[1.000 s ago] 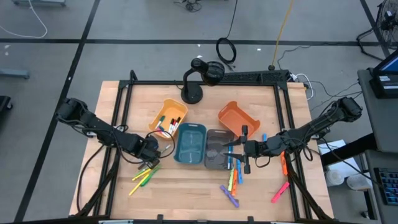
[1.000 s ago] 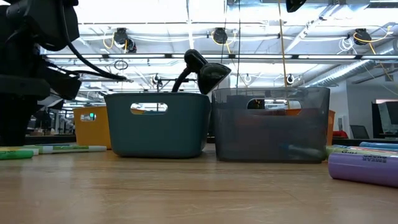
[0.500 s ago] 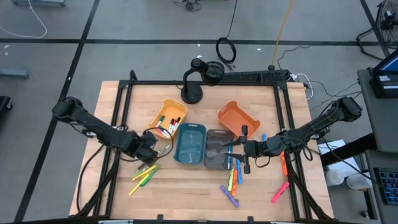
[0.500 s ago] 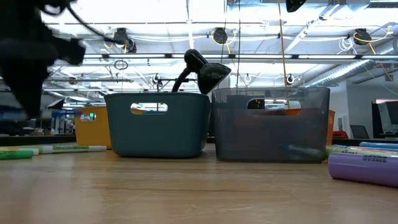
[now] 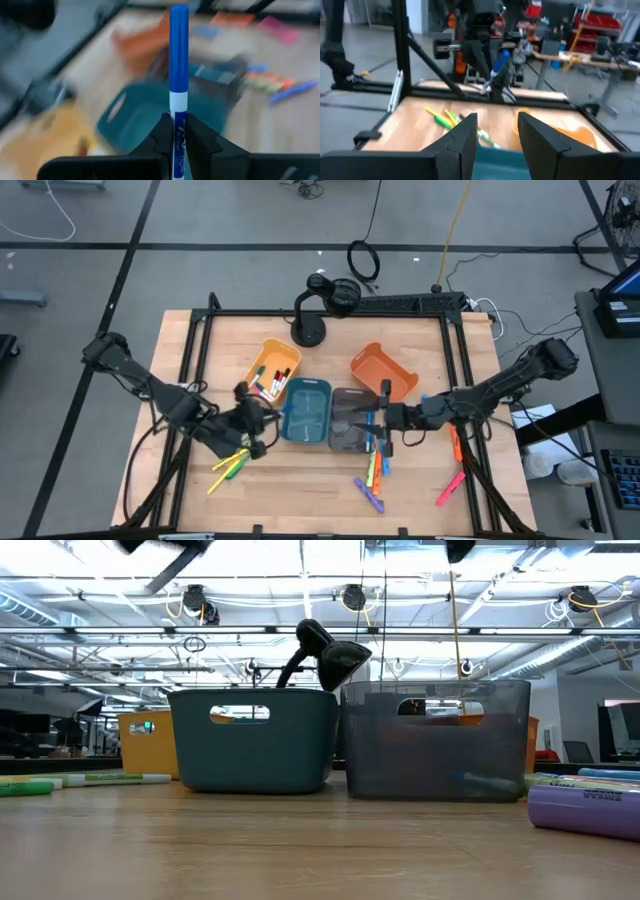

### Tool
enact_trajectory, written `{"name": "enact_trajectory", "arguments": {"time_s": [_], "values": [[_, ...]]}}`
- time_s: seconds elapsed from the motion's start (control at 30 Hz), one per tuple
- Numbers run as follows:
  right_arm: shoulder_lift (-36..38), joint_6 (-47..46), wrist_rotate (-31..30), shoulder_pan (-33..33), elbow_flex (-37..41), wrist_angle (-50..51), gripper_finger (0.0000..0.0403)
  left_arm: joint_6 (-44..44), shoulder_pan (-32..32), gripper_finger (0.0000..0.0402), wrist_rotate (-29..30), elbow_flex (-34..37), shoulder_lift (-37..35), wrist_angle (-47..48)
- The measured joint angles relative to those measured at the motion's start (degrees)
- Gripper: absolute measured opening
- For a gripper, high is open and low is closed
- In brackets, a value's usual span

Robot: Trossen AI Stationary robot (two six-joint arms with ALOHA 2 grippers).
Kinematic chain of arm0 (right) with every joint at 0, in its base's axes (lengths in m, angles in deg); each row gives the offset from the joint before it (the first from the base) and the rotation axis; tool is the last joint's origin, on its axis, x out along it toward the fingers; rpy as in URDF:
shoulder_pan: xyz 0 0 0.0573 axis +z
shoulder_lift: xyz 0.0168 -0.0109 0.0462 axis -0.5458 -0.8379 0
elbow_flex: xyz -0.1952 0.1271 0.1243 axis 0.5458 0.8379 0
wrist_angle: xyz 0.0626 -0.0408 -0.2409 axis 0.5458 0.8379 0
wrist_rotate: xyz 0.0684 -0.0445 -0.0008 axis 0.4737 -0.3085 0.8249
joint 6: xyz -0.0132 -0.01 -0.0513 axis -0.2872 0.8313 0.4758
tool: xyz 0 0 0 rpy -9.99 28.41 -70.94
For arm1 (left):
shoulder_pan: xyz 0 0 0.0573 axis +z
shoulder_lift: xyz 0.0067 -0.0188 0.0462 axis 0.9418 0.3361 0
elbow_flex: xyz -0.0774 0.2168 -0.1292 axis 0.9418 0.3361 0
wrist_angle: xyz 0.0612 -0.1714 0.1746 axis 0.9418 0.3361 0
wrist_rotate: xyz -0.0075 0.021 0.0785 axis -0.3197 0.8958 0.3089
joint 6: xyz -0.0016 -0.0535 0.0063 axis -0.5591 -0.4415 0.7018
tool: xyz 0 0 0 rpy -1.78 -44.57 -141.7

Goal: Pick & Place Markers
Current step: Put the blue marker into the black bin

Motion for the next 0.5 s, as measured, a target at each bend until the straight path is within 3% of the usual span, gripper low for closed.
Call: {"name": "enact_trajectory", "arguments": {"time_s": [0.17, 0.27, 0.5], "values": [[-8.1, 5.4, 9.7, -1.5, 0.0, -14.9, 0.013, 19.7, 1.8, 0.0028, 0.6, 0.9, 0.0, -20.9], [-12.7, 8.7, 10.6, -2.4, 0.0, -22.9, 0.013, 27.2, 3.2, 0.0028, -1.3, 0.9, 0.6, -28.6], [-19.7, 9.1, 10.6, -5.3, -1.1, -30.8, 0.0139, 32.2, 7.3, 0.0028, -11.8, 1.0, 4.0, -37.2]]}}
